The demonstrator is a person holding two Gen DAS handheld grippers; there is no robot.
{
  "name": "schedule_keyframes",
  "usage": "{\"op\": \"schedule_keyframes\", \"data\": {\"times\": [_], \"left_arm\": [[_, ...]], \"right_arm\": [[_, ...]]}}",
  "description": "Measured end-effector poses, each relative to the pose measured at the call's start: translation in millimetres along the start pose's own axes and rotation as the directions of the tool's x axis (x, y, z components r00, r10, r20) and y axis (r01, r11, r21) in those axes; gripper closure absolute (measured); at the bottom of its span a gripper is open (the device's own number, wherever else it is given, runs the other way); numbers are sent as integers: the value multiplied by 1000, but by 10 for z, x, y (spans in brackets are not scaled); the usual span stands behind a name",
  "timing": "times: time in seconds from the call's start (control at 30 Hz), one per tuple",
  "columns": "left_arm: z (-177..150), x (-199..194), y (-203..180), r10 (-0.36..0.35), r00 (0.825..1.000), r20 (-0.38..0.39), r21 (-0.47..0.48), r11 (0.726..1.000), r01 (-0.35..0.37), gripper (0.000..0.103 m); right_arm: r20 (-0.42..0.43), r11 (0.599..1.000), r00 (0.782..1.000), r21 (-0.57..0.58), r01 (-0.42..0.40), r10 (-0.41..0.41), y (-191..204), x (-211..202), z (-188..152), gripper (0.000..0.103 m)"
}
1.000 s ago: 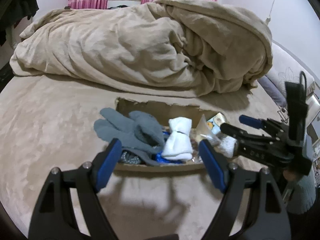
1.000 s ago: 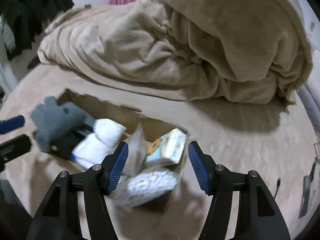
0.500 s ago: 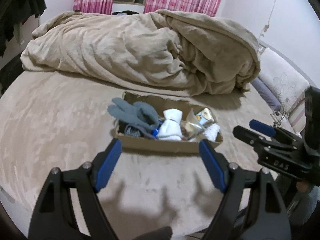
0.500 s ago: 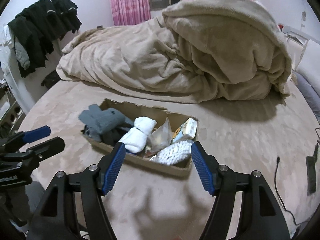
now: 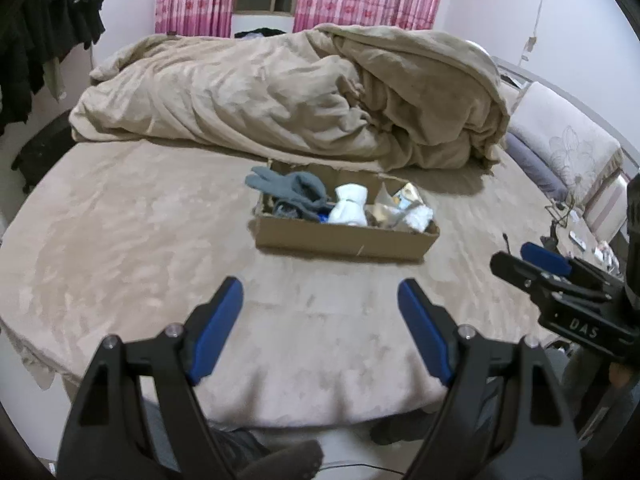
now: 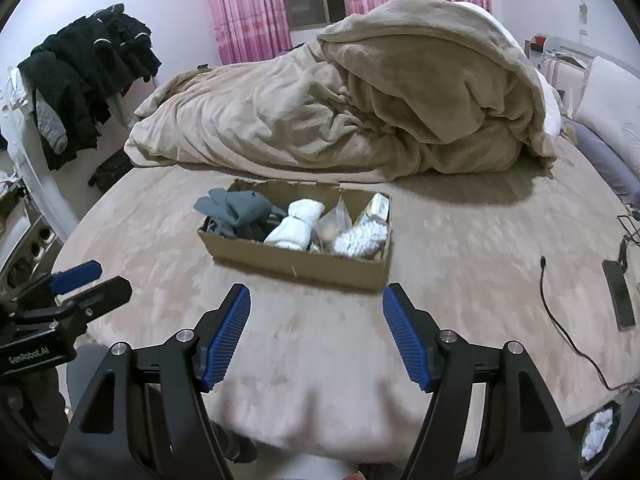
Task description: Organize objects
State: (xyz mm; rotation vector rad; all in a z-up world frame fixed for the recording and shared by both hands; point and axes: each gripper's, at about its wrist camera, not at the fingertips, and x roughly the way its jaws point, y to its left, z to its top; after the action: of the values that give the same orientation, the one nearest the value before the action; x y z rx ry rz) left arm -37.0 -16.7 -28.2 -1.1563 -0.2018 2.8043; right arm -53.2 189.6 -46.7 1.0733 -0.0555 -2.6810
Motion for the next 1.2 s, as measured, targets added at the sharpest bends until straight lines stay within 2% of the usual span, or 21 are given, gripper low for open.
{"op": "schedule_keyframes", "data": {"times": [0.03, 0.1, 0.43, 0.5, 0.53, 0.8, 1.2], "left_arm": [[-35, -40, -7, 2, 1000, 1, 4, 1000, -2, 15], [-81, -99, -7, 7, 1000, 9, 8, 1000, -7, 11], [-223, -227, -50, 36, 999, 32, 10, 999, -37, 6], [-227, -262, -57, 43, 998, 45, 9, 999, -43, 3], [-226, -281, -58, 50, 997, 53, 8, 999, -50, 1], [-212, -328, -63, 56, 997, 60, 8, 998, -57, 1], [-156, -315, -7, 68, 996, 59, 4, 998, -68, 1]], "right_arm": [[0, 1000, 1000, 3, 0, 0, 9, -25, -30, 31], [3, 1000, 1000, 5, -3, 3, 38, -96, -111, 31], [18, 1000, 1000, 12, 1, -1, 95, -233, -331, 31], [23, 1000, 1000, 18, 0, -1, 83, -248, -349, 23], [29, 1000, 1000, 21, -1, 1, 77, -255, -354, 16], [65, 999, 998, 43, 1, -4, 9, -353, -352, 14], [58, 999, 998, 35, 5, -7, -19, -367, -326, 14]]}}
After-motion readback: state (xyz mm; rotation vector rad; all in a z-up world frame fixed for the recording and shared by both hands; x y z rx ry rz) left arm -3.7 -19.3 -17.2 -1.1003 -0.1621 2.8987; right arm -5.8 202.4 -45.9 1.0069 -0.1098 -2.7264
